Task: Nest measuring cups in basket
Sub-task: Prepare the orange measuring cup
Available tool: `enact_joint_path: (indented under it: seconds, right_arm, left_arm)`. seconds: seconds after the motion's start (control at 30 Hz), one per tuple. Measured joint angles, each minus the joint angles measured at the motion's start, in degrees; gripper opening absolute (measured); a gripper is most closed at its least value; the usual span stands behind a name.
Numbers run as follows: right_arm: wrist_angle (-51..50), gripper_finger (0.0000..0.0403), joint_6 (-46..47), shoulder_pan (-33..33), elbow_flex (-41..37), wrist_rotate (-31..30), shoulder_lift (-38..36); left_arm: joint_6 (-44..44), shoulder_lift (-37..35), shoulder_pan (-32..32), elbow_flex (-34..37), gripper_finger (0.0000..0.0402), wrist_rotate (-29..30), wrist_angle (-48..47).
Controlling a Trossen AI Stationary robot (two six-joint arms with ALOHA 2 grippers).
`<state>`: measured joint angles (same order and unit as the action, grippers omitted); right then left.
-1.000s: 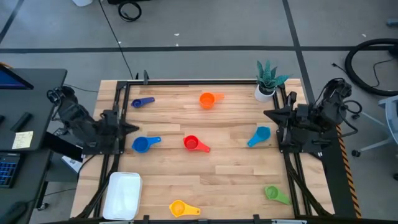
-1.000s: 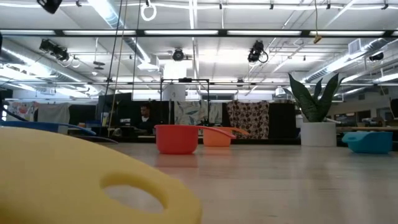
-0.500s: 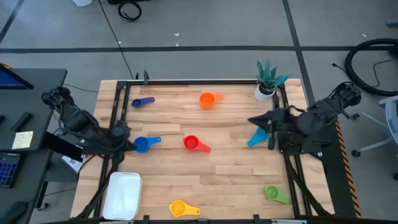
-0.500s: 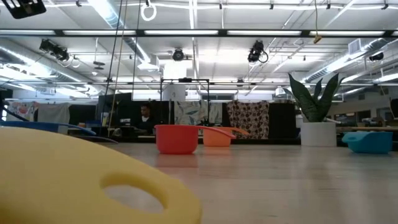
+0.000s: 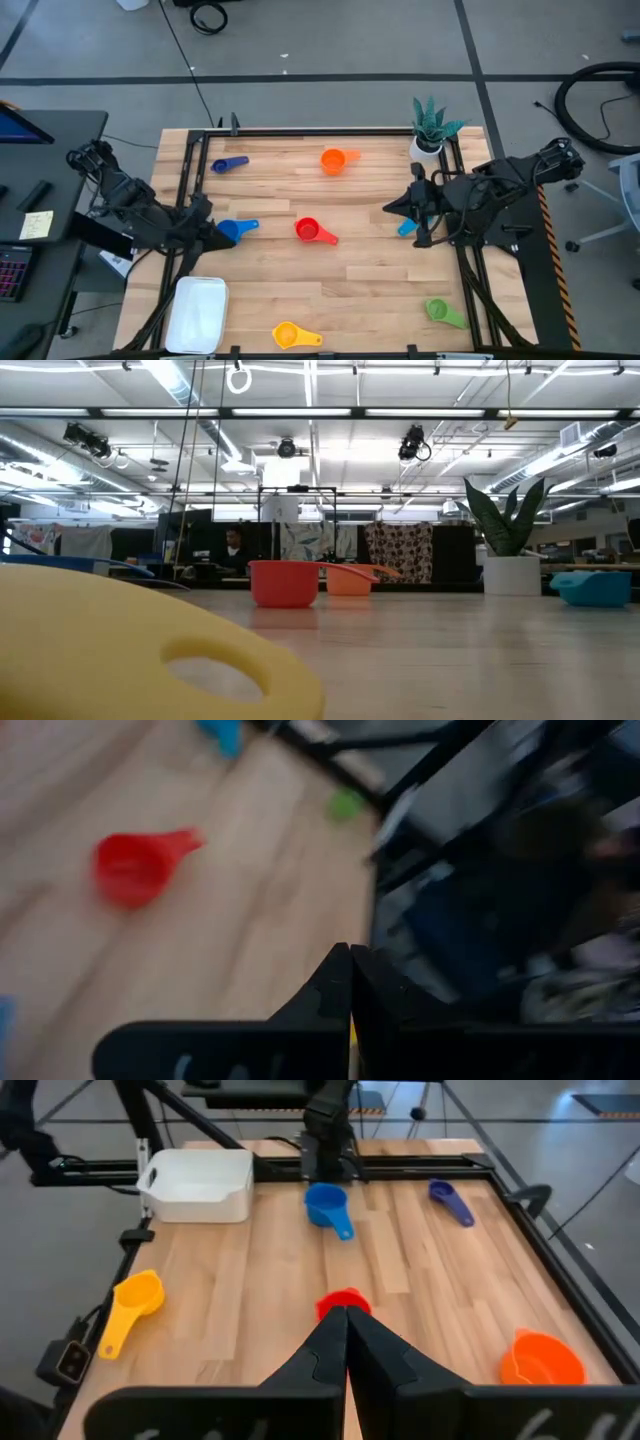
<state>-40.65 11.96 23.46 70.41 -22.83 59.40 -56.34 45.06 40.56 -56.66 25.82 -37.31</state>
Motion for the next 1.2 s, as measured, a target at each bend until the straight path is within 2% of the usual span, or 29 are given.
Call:
enact_joint_path:
  seconds: [0.07, 0.2, 0.33, 0.5, 0.77, 0.97, 1.2]
  right_arm:
    - [-0.03, 0.0014, -0.02, -0.44, 0.00, 0.00, 0.02]
    - [-0.01, 0.0014, -0.08, -0.89, 0.00, 0.02, 0.02]
    - [0.00, 0.0014, -0.13, -0.89, 0.00, 0.00, 0.02]
    - [0.01, 0.0014, -0.02, -0.89, 0.00, 0.00, 0.02]
    - [0.03, 0.0014, 0.49, -0.89, 0.00, 0.40, 0.02]
    - [0.73, 0.0012, 1.98, -3.15, 0.00, -0.49, 0.81]
    - [-0.16, 0.0010, 2.66, -11.93, 0.00, 3.47, 5.21]
  left_arm:
    - [0.49, -0.03, 0.00, 0.00, 0.0005, 0.09, 3.79]
    - [9.09, -0.02, 0.00, 0.00, 0.0005, 0.52, 6.48]
    - [14.81, -0.02, 0.00, 0.00, 0.0004, 0.51, 5.74]
    - [14.99, 0.07, 0.00, 0.00, 0.0003, 3.37, 2.71]
    - [8.05, 1.66, 0.00, 0.00, 0.0002, 6.99, -8.75]
    - [-1.57, 3.67, -1.08, -0.02, 0.0001, 2.34, -18.79]
    - [-7.54, 4.17, -4.85, -0.02, 0.0001, -0.93, -24.27]
